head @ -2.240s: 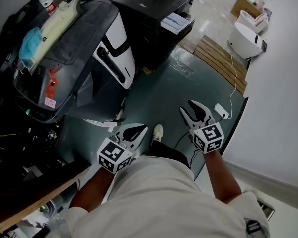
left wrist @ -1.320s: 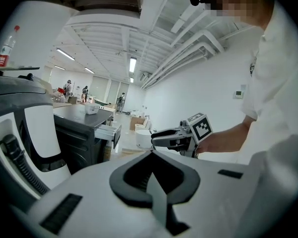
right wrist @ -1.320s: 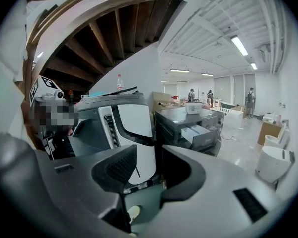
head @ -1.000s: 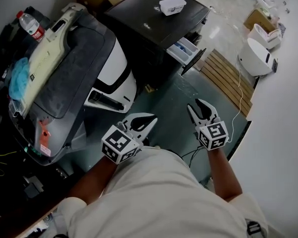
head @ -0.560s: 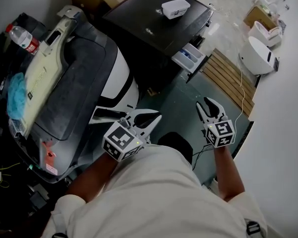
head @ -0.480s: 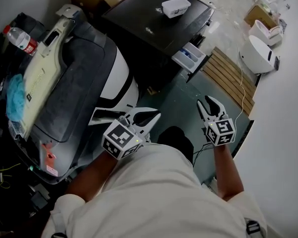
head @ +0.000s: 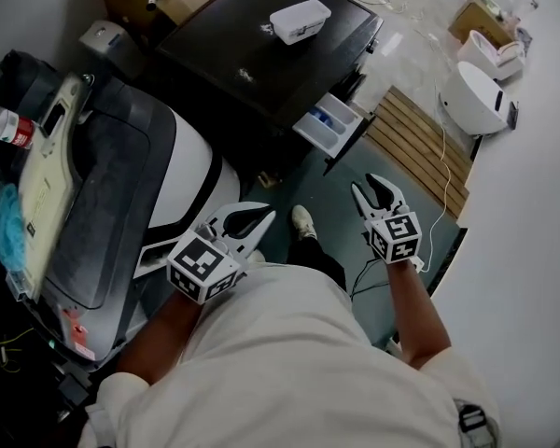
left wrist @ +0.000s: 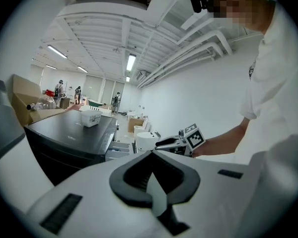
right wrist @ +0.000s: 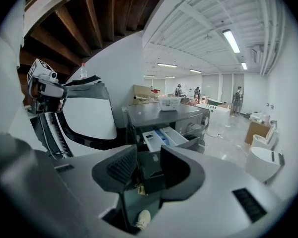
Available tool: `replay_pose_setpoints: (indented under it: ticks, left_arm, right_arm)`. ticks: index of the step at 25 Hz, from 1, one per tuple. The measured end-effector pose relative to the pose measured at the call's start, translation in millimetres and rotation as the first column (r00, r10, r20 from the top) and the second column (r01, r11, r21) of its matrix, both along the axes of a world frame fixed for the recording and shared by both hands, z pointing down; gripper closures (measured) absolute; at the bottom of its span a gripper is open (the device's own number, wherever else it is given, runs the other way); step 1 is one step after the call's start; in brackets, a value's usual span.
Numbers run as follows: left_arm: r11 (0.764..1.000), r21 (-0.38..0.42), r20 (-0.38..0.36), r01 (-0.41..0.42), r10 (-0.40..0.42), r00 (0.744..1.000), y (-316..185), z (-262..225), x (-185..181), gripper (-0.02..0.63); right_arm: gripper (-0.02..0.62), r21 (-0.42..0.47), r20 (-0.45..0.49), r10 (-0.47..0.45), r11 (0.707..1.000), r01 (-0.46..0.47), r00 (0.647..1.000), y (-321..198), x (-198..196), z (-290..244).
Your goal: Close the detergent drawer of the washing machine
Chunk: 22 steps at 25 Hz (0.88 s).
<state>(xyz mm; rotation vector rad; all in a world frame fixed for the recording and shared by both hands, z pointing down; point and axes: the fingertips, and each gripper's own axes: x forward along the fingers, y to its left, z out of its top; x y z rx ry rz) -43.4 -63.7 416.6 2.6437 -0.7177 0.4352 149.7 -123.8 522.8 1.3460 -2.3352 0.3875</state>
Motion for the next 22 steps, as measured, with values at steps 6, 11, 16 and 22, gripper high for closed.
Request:
replay_pose_setpoints:
  ticks: [6, 11, 16, 22]
  left_arm:
    - [1.000, -0.002, 0.013, 0.022, -0.022, 1.000, -36.9, 0.3, 27.9, 0.609]
    - [0.999, -0.010, 0.017, 0.042, -0.042, 0.999, -60.2, 4.2, 41.5, 0.609]
    - [0.998, -0.019, 0.029, 0.059, -0.059, 0.998, -76.0, 8.5, 51.2, 0.609]
    - [0.997, -0.029, 0.038, 0.076, -0.075, 0.996, -89.9, 11.0, 57.9, 0.609]
  right_arm:
    - [0.448, -0.020, -0.022, -0.067, 0.998, 0.067, 0.997, -39.7, 21.6, 19.3]
    - [0.448, -0.044, -0.036, -0.113, 0.993, 0.111, 0.993, -65.0, 28.1, 38.0]
    - [0.448, -0.055, -0.039, -0.152, 0.987, 0.149, 0.988, -83.0, 29.6, 51.3]
    - [0.448, -0.073, -0.042, -0.188, 0.980, 0.184, 0.981, -95.1, 29.5, 65.5]
